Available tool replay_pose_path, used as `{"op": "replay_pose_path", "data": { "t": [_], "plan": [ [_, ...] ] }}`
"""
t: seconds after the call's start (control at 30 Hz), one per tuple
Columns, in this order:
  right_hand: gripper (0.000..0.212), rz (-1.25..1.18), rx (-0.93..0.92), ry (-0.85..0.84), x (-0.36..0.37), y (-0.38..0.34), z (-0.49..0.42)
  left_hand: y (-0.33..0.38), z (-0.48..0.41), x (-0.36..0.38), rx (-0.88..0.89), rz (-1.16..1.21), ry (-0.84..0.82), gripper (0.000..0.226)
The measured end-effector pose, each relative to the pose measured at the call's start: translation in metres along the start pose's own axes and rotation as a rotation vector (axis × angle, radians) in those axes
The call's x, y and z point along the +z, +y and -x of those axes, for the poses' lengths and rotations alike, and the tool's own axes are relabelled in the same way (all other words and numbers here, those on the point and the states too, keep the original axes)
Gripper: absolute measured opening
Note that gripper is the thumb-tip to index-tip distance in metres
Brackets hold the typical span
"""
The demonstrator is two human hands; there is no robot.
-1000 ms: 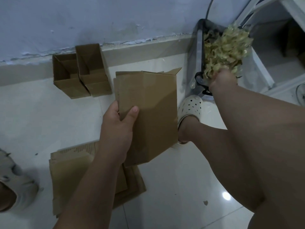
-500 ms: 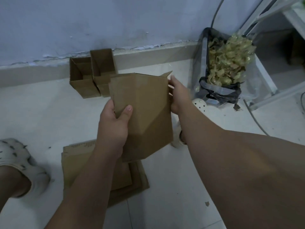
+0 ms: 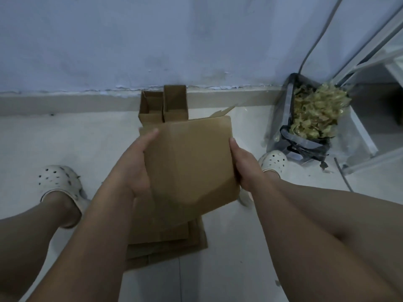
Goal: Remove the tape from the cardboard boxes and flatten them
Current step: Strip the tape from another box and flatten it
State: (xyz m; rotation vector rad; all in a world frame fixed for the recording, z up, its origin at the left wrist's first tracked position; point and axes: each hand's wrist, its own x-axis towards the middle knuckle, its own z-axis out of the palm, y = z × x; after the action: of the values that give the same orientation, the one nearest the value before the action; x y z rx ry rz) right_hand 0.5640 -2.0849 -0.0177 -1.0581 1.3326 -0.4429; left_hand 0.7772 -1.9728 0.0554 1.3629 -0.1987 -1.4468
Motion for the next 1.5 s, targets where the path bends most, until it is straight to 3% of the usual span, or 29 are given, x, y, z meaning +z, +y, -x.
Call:
{"op": "replay_pose_path", "data": {
  "t": [0.1, 0.2, 0.37, 0.47, 0.57, 0.83, 1.0, 1.07, 1.13, 1.17, 1.27, 1.33, 1.43, 1.5],
  "plan": [
    [0.086, 0.152, -0.153, 0.074, 0.002, -0.010, 0.015, 0.004, 0.008, -0.014, -0.175, 0.234, 0.019, 0.073],
    [0.080, 0.237, -0.245, 0.070, 0.003, -0.015, 0.028, -0.002, 0.014, -0.028, -0.290, 0.307, -0.014, 0.090],
    [0.074, 0.292, -0.288, 0.176, 0.010, -0.017, 0.046, -0.016, 0.034, -0.037, -0.278, 0.327, -0.235, 0.068],
    [0.062, 0.308, -0.366, 0.235, 0.013, -0.016, 0.055, -0.017, 0.038, -0.038, -0.216, 0.341, -0.271, 0.051],
    [0.064, 0.339, -0.421, 0.235, 0.017, -0.021, 0.062, -0.023, 0.038, -0.042, -0.130, 0.326, -0.299, 0.035],
    [0.058, 0.353, -0.484, 0.348, 0.012, -0.028, 0.069, -0.015, 0.036, -0.042, -0.171, 0.284, -0.298, 0.039],
    [0.048, 0.426, -0.424, 0.170, 0.008, -0.039, 0.074, 0.002, 0.038, -0.045, -0.172, 0.225, -0.105, 0.051],
    [0.020, 0.390, -0.385, 0.067, 0.007, -0.042, 0.078, 0.008, 0.038, -0.047, -0.119, 0.141, 0.053, 0.081],
    [0.005, 0.340, -0.377, 0.010, 0.006, -0.045, 0.081, 0.010, 0.036, -0.052, -0.058, 0.085, 0.190, 0.106],
    [0.003, 0.312, -0.381, -0.007, 0.005, -0.047, 0.081, 0.010, 0.036, -0.053, -0.035, 0.096, 0.209, 0.104],
    [0.006, 0.145, -0.350, -0.054, 0.006, -0.055, 0.086, 0.003, 0.034, -0.055, 0.008, 0.246, 0.104, 0.068],
    [0.014, -0.068, -0.300, -0.111, 0.006, -0.064, 0.088, -0.001, 0.035, -0.057, 0.032, 0.334, -0.013, 0.071],
    [0.024, -0.329, -0.257, -0.147, 0.002, -0.076, 0.089, -0.008, 0.038, -0.053, 0.086, 0.237, -0.127, 0.064],
    [0.034, -0.417, -0.224, -0.154, 0.000, -0.081, 0.089, -0.012, 0.039, -0.046, 0.089, 0.082, -0.089, 0.051]
  ]
}}
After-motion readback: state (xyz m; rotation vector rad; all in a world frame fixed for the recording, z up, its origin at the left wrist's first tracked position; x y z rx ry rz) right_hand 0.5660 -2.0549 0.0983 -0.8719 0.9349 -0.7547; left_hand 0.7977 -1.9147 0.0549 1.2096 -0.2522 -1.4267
